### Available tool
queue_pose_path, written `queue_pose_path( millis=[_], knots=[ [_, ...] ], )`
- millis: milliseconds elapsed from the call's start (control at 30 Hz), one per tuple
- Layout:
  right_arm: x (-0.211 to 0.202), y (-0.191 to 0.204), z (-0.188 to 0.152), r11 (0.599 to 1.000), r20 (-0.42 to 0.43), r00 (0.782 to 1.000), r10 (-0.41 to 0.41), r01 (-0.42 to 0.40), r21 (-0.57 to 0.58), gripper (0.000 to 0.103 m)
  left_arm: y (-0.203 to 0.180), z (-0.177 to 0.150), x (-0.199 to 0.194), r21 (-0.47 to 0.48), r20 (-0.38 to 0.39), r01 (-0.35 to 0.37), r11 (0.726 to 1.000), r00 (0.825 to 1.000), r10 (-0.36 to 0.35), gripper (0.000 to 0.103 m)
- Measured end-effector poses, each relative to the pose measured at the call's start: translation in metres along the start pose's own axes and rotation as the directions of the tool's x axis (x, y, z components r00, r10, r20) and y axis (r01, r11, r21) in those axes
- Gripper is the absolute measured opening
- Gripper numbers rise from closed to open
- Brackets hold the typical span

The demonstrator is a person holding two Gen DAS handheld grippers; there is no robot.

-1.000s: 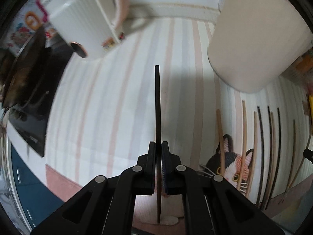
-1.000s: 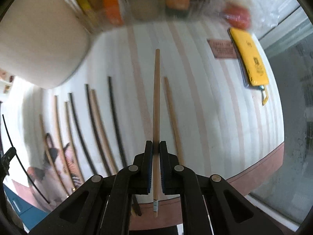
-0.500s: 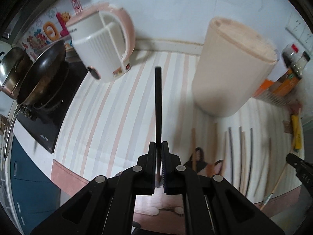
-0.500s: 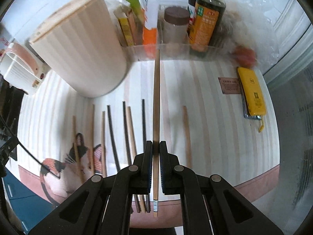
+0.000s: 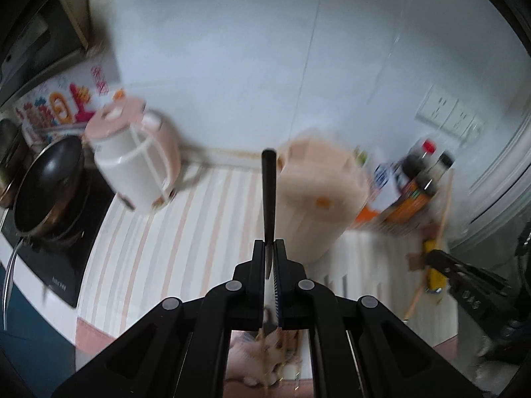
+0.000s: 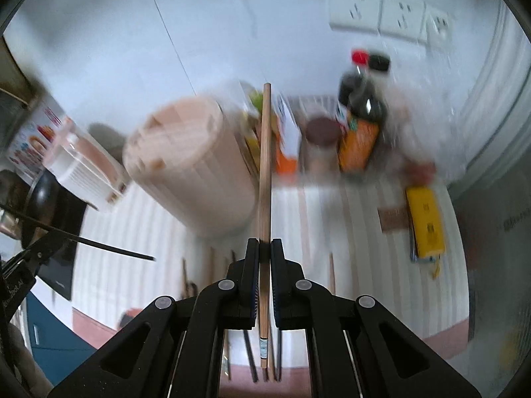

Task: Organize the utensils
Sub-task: 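Carry the black chopstick into the beige holder and open the left gripper while the right lifts its chopstick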

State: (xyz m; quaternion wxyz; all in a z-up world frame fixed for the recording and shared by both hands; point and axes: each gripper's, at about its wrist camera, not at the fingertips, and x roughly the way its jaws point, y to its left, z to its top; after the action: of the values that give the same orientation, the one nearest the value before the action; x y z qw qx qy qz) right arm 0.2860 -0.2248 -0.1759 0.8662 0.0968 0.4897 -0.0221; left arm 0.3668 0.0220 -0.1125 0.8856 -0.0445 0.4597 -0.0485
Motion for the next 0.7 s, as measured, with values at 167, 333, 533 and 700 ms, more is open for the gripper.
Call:
queue_pose_path(
  millis=[167,333,533,700],
  knots=[
    [-0.012,0.009,0.043,1.000,0.074,0.997,0.024,-0.024,0.011,0.007,-0.007,0.047,-0.008,-0.008,0.052,0.060,0.998,0.997,-0.060,0.002],
    [-0.014,0.013,0.087,0.997,0.124,0.991,0.054,-0.061,0.049,0.007,-0.005,0.087,-0.006,-0.017,0.084,0.079,0.997,0.993,-0.078,0.002],
    [-0.022,0.022,0.135,0.992,0.198,0.977,0.080,-0.096,0.076,0.007,-0.007,0.128,0.000,-0.020,0.105,0.120,0.993,0.988,-0.117,0.001],
    [-0.015,0.038,0.164,0.992,0.232,0.969,0.089,-0.107,0.064,0.007,-0.014,0.144,0.005,0.007,0.112,0.138,0.990,0.984,-0.138,0.000]
  ],
)
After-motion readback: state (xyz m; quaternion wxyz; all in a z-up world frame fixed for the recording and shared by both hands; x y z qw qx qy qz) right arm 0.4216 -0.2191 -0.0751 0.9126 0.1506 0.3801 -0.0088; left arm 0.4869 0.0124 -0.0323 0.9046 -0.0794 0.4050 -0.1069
